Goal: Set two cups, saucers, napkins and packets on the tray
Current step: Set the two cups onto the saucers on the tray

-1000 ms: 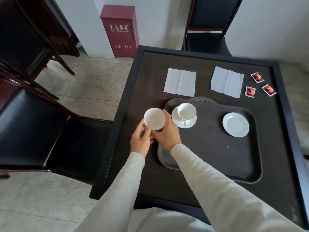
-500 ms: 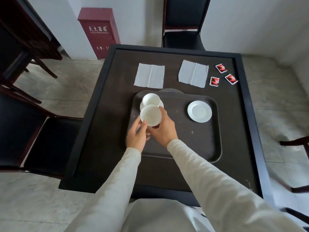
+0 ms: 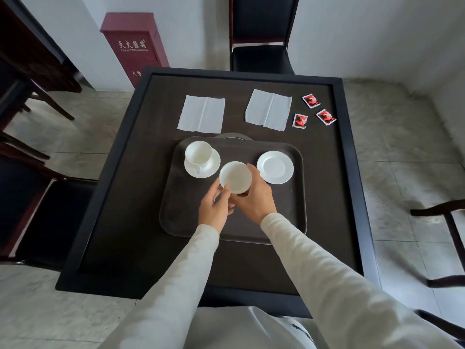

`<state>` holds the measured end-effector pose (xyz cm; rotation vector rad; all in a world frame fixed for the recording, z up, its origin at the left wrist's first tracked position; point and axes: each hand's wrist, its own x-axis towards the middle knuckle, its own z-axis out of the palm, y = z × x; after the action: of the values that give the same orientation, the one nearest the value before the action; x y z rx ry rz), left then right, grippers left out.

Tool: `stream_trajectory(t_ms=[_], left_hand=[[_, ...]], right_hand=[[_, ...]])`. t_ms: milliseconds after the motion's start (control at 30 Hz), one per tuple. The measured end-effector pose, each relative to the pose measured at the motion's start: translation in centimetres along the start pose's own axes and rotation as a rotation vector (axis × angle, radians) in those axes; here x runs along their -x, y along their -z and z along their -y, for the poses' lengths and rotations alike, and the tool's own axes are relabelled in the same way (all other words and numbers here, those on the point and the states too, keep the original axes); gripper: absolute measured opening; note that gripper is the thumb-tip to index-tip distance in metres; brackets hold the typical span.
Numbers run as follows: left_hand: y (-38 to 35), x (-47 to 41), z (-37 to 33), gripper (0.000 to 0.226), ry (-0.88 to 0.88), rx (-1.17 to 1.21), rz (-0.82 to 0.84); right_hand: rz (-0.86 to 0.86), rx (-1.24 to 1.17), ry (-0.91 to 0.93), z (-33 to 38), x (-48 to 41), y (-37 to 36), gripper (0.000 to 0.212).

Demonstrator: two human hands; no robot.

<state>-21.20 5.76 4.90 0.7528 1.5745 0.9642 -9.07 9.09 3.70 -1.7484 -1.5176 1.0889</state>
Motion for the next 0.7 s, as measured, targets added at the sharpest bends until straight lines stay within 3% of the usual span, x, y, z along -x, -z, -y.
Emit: stream_trajectory(t_ms=[567,700], left_hand=[[-6.9,-4.0,-0.5,0.035,0.103,-0.009,0.064],[-8.2,-5.4,-0.4,0.025,0.149,-0.026,0.075]], right_hand=[[-0.036,0.052,-0.065,-3.8,-4.2,5.3,0.087],[-0.054,0.080,-0.091,-4.9,-5.5,5.8,0.087]])
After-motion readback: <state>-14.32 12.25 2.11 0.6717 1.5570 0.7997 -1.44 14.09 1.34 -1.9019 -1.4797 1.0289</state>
